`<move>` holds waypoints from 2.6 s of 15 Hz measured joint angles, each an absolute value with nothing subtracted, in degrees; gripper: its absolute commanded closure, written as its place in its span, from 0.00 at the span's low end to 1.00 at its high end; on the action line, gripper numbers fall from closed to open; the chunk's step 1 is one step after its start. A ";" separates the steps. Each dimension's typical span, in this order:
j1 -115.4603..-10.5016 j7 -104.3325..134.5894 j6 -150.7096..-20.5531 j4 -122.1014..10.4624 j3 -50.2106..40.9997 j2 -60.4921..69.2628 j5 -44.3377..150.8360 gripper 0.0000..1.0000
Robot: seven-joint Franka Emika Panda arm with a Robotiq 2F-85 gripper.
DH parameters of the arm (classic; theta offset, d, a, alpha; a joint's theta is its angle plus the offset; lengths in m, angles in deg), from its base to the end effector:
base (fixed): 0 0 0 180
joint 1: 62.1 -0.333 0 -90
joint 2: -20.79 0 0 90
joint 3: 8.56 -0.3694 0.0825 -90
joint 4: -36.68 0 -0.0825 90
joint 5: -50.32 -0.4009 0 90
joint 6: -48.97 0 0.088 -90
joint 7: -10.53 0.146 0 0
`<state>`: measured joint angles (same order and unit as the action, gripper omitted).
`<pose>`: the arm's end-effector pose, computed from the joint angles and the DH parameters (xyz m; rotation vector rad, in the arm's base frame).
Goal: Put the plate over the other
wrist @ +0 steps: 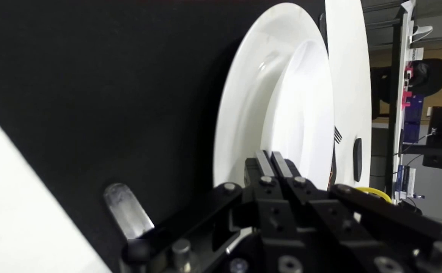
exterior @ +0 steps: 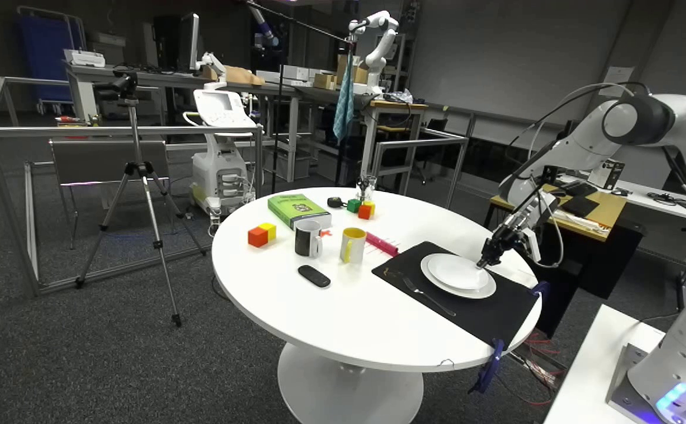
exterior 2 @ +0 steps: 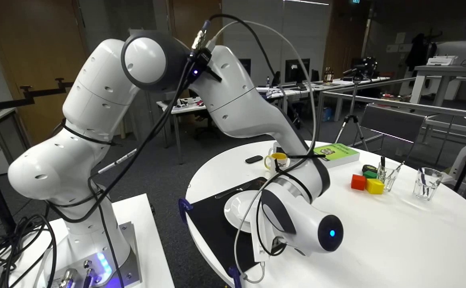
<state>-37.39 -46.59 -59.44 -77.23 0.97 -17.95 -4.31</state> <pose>0.5071 -0.2401 0.1024 -2.2084 0.3097 0.0232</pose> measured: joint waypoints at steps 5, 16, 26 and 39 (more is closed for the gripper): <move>-37.37 -46.59 -59.23 -76.37 0.99 -18.74 -3.60 0.99; -37.37 -46.50 -56.29 -74.10 0.99 -19.21 -2.37 0.21; -37.37 -46.53 -52.35 -72.89 1.10 -15.40 -0.70 0.00; -39.19 -52.81 -49.47 -80.85 2.70 4.63 4.39 0.00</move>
<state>-39.19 -52.81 -49.47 -80.85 2.70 4.63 4.39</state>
